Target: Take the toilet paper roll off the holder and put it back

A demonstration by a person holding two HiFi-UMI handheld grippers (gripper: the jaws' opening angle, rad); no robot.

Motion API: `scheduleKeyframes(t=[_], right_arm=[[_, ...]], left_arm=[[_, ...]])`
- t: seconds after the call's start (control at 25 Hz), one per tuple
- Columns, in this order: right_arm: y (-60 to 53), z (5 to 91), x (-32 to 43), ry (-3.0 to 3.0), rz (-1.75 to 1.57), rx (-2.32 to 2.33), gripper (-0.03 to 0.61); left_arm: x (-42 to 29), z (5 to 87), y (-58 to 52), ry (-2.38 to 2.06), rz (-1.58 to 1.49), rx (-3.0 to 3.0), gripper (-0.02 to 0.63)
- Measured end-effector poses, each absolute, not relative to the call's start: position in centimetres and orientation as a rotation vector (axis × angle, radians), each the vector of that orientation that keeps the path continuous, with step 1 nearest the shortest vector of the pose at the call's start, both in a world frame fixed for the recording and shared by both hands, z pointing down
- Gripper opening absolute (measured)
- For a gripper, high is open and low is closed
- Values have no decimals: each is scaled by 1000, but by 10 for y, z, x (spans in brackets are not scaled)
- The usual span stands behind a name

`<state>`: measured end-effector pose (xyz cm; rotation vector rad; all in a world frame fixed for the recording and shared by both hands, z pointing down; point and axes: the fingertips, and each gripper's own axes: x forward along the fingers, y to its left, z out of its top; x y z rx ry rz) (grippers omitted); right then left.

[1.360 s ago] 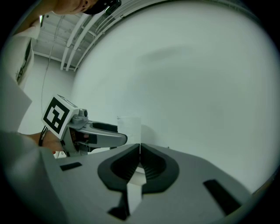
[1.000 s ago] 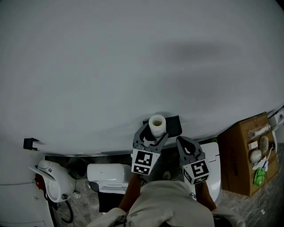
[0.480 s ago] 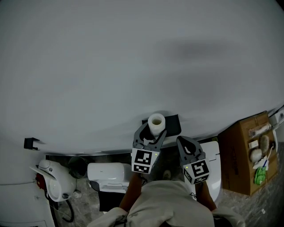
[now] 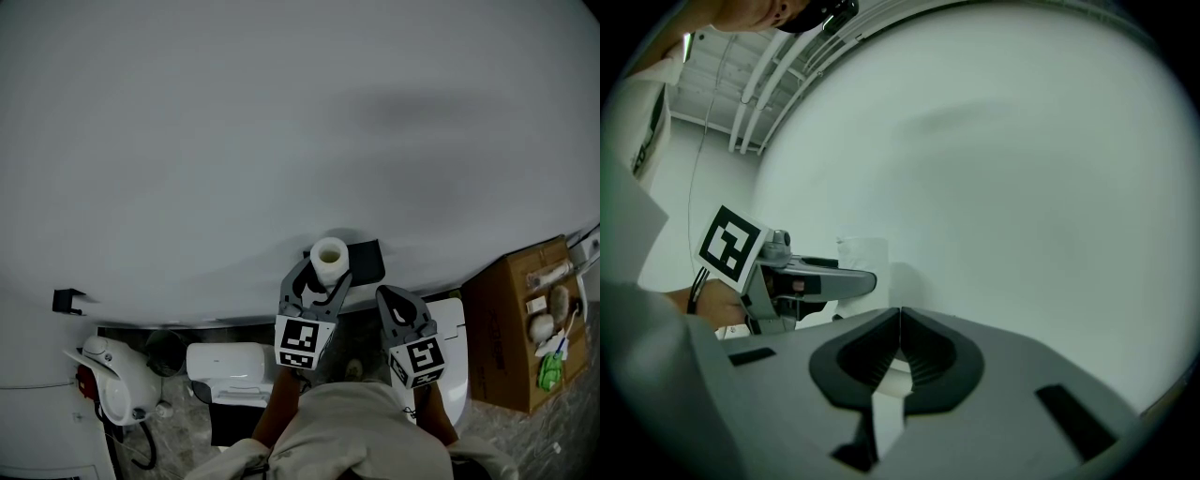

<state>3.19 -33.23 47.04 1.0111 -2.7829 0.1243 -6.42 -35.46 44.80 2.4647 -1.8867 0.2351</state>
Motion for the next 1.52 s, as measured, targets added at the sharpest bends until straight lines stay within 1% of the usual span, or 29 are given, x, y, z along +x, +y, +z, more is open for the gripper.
scheduleKeyframes(t=[0.68, 1.16, 1.52], right_arm=[[-283, 458, 11, -2777, 78, 1081, 0], [-242, 459, -4, -2756, 84, 1188, 0], [-229, 460, -4, -2717, 83, 1237, -2]], left_arm=[[-92, 421, -284, -1884, 160, 2560, 291], [-107, 431, -236, -1777, 169, 2635, 293], [-106, 432, -226, -1725, 145, 2679, 291]])
